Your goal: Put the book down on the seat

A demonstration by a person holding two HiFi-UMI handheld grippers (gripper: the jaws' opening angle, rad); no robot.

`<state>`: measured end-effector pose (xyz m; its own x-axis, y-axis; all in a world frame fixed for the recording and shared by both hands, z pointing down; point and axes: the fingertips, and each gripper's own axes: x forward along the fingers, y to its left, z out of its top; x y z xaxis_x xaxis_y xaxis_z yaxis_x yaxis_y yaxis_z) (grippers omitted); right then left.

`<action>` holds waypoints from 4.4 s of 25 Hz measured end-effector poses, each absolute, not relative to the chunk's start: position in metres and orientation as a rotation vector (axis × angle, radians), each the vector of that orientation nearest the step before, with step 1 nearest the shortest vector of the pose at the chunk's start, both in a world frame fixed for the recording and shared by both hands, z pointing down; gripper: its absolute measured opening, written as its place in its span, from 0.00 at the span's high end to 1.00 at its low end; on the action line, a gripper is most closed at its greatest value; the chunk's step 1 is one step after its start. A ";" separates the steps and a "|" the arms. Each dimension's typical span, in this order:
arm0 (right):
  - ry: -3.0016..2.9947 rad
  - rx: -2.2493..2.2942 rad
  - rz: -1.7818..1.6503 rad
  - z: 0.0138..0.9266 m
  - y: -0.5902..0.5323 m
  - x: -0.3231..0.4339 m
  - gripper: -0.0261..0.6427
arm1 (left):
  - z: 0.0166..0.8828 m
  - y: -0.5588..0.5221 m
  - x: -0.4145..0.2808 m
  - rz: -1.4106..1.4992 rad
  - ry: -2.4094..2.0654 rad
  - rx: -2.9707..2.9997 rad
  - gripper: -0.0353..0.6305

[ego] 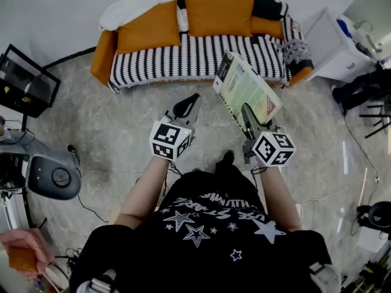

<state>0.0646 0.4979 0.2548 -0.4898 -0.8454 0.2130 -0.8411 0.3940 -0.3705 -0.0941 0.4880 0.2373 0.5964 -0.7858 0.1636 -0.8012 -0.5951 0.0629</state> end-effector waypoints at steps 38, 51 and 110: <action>2.642 -1.476 -0.822 0.284 0.421 0.069 0.71 | 0.252 0.436 -0.111 0.213 -1.467 2.576 0.92; 2.647 -1.416 -0.917 0.296 0.335 0.105 0.71 | 0.264 0.342 -0.069 0.246 -1.455 2.518 0.92; 2.664 -1.493 -1.199 0.362 0.026 0.057 0.71 | 0.302 0.022 -0.158 0.224 -1.480 2.397 0.92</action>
